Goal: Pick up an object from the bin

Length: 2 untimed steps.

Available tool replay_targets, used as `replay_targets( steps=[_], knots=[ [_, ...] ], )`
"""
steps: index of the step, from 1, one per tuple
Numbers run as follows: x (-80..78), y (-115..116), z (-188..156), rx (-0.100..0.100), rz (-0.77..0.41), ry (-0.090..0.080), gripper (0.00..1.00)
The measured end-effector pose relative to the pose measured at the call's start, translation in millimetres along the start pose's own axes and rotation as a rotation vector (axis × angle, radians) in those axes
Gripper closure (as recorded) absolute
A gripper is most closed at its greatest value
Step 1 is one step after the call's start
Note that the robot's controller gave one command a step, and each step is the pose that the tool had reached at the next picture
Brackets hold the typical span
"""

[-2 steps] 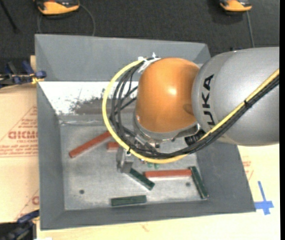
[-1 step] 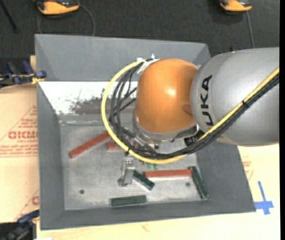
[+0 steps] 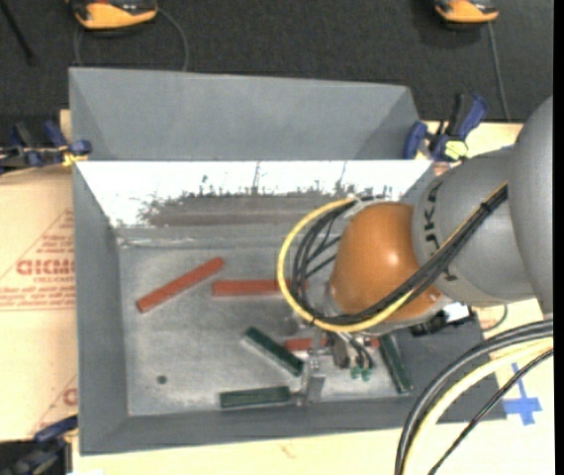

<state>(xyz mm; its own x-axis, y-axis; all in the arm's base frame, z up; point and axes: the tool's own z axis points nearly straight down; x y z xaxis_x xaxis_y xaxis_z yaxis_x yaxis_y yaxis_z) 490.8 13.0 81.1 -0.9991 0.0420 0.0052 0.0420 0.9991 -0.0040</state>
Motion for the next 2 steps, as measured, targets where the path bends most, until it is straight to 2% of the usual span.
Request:
replay_targets(
  steps=[1, 2],
  knots=[
    [-22.1, -23.5, 11.4, -0.002, -0.021, -0.009, 0.0],
    [-21.9, -21.6, 10.2, -0.004, -0.019, -0.01, 1.0]
  ],
)
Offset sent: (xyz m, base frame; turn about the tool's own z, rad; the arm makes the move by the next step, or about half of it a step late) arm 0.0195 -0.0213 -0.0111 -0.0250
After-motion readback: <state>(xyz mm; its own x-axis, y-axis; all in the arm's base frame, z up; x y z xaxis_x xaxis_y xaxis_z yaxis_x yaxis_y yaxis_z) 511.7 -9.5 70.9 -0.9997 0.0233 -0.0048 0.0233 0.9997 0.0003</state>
